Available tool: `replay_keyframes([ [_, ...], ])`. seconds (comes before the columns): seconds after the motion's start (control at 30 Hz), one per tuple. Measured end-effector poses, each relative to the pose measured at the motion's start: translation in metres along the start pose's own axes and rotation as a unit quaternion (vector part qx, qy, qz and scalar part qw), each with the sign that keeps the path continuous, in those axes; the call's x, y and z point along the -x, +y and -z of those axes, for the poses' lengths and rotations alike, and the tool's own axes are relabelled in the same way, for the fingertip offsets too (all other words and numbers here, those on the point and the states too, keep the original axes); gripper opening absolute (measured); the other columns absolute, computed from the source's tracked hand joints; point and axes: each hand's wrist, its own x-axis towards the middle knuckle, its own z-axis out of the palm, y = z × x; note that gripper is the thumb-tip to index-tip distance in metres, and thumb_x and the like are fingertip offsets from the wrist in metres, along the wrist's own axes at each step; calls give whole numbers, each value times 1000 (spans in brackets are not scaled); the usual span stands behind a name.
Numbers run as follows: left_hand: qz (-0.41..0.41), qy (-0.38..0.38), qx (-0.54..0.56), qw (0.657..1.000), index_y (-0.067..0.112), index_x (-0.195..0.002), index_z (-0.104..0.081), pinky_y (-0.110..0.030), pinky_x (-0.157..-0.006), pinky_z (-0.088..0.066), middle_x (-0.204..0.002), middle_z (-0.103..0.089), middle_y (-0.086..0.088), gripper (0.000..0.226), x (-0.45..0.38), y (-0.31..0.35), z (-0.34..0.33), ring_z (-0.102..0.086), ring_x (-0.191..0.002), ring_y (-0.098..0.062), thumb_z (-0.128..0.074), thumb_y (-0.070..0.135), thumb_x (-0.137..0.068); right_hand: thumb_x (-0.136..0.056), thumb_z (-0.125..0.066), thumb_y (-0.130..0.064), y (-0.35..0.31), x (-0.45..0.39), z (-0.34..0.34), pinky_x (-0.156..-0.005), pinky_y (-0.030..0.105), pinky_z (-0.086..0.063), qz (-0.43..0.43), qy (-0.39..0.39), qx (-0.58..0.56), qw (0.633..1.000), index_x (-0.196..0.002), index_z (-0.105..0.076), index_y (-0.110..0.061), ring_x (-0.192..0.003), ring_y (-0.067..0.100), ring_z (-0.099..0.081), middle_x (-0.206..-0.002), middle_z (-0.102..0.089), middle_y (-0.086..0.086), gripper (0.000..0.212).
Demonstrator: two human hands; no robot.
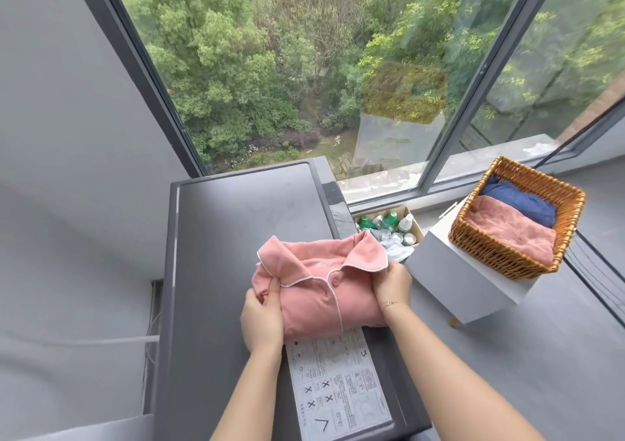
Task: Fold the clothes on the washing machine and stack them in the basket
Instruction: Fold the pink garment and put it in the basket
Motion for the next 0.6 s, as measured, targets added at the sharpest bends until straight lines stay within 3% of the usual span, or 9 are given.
replay_keyframes([
  [0.07, -3, -5, 14, 1000, 8, -89, -52, -35, -69, -40, -78, -60, -1, 39, 0, -1, 1, -59, -83, -31, -56, 47, -91, -86, -45, -32, 5, 4, 4, -65, 32, -34, 2, 12, -71, 997, -86, -65, -4, -89, 37, -60, -85, -66, 15, 35],
  [0.17, 16, -28, 53, 998, 8, -99, -54, -37, -80, -47, -88, -62, -1, 39, -7, -4, 4, -60, -90, -28, -62, 44, -89, -87, -43, -37, 13, 17, 20, -73, 31, -46, -7, 58, -230, 971, -89, -62, -14, -88, 25, -60, -95, -66, 6, 30],
  [0.23, 42, -36, 84, 995, 7, -95, -56, -39, -85, -50, -91, -64, -2, 41, -11, -5, 6, -62, -91, -26, -67, 45, -86, -83, -40, -46, 13, 27, 29, -72, 24, -49, 46, 67, -292, 953, -89, -61, -18, -84, 20, -60, -93, -63, 3, 36],
  [0.33, 85, -73, 173, 979, 5, -84, -58, -33, -73, -49, -85, -63, -2, 40, -6, 1, 11, -60, -80, -20, -67, 44, -86, -76, -53, -61, -1, 25, 21, -82, 28, -45, 124, -23, -218, 968, -88, -63, -26, -90, 13, -57, -97, -63, -1, 39],
  [0.4, 124, -99, 222, 962, 7, -90, -64, -34, -77, -52, -88, -67, -1, 41, -5, 6, 15, -63, -81, -19, -63, 48, -88, -75, -69, -47, -9, 16, 7, -81, 27, -46, 143, -64, -128, 979, -80, -64, -30, -90, 12, -58, -94, -66, -3, 18],
  [0.43, 136, -110, 236, 956, 9, -97, -65, -36, -82, -53, -92, -69, -1, 43, -7, 8, 18, -65, -86, -20, -60, 51, -89, -79, -72, -35, -10, 13, 1, -81, 28, -46, 143, -60, -109, 982, -76, -63, -32, -89, 14, -59, -91, -67, -3, 9],
  [0.5, 133, -120, 230, 956, 11, -105, -63, -36, -83, -53, -98, -69, -2, 45, -11, 8, 19, -65, -93, -21, -53, 53, -92, -84, -70, -18, -5, 7, -5, -78, 30, -46, 128, -31, -104, 986, -72, -61, -33, -85, 17, -60, -83, -67, -5, 21],
  [0.6, 63, -68, 125, 988, 6, -95, -58, -33, -73, -45, -89, -63, -2, 44, -13, 1, 17, -61, -91, -24, -44, 48, -98, -85, -70, -14, 0, 4, -7, -75, 29, -44, 125, -9, -95, 988, -75, -63, -25, -84, 18, -59, -81, -66, -5, 17],
])
